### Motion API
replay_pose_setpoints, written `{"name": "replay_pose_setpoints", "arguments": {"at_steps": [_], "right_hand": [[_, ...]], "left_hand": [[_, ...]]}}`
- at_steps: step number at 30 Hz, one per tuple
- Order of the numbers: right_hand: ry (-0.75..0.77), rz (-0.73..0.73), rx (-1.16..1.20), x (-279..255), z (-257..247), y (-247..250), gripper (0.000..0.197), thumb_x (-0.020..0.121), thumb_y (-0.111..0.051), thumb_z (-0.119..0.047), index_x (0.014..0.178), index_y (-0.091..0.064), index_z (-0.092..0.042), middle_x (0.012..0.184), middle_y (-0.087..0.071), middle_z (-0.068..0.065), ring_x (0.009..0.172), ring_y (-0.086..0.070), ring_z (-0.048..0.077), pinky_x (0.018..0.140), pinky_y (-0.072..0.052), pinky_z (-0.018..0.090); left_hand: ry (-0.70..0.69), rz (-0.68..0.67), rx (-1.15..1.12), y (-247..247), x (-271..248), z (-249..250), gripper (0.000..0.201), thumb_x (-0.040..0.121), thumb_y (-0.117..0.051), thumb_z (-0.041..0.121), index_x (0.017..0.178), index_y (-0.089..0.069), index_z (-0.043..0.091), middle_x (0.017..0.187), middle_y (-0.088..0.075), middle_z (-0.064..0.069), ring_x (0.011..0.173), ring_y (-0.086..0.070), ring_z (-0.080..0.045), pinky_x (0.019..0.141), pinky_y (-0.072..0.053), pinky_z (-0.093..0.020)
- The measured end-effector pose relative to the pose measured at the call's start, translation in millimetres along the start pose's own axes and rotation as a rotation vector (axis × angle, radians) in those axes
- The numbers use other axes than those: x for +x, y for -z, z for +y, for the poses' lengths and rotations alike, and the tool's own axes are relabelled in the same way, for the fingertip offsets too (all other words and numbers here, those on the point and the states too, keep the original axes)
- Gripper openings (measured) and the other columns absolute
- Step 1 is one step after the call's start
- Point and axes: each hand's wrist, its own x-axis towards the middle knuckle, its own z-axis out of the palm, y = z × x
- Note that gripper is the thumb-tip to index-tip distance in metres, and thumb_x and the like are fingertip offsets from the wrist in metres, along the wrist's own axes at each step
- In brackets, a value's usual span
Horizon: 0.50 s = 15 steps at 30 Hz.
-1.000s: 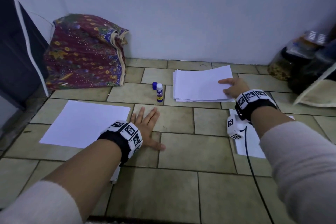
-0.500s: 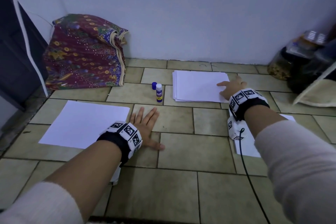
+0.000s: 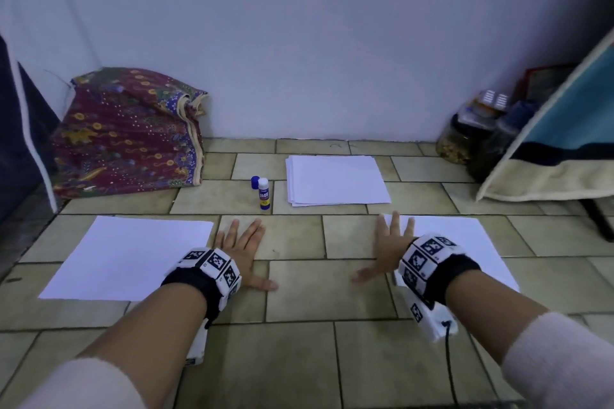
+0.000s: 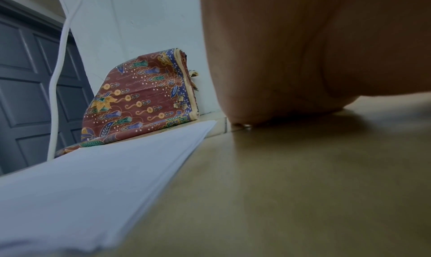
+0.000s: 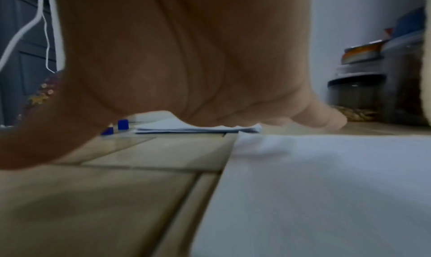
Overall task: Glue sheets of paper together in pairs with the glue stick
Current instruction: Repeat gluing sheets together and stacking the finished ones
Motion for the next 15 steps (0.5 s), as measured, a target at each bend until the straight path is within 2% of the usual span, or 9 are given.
{"name": "replay_pose_setpoints", "arguments": {"at_steps": [4,12,15], "right_hand": [[0.041,-0.068,-0.013,-6,2,-14,0.146,0.053,-0.068,-0.079,0.146,0.028,-0.019,0.153,0.03,0.011,0.138,0.023,0.047,0.115,-0.008,0.057],[0.069,-0.068,0.05,-1,4,-27,0.159,0.042,-0.079,-0.071,0.142,0.033,-0.021,0.148,0.04,0.009,0.134,0.031,0.046,0.112,-0.007,0.063],[0.087,-0.062,0.048,5,6,-32,0.162,0.038,-0.077,-0.075,0.14,0.037,-0.022,0.146,0.043,0.01,0.133,0.033,0.047,0.111,-0.008,0.067]], "left_hand": [[0.017,0.041,0.021,-1,-3,3,0.122,0.073,-0.052,0.079,0.15,0.021,0.02,0.155,0.029,0.008,0.144,0.025,-0.027,0.118,0.007,-0.044],[0.051,0.027,0.016,-4,-7,7,0.117,0.077,-0.049,0.077,0.15,0.021,0.02,0.156,0.028,0.004,0.145,0.021,-0.026,0.119,0.002,-0.047],[0.0,-0.014,-0.006,9,-11,6,0.112,0.08,-0.054,0.07,0.153,0.012,0.018,0.159,0.021,0.001,0.147,0.014,-0.029,0.119,-0.006,-0.048]]}}
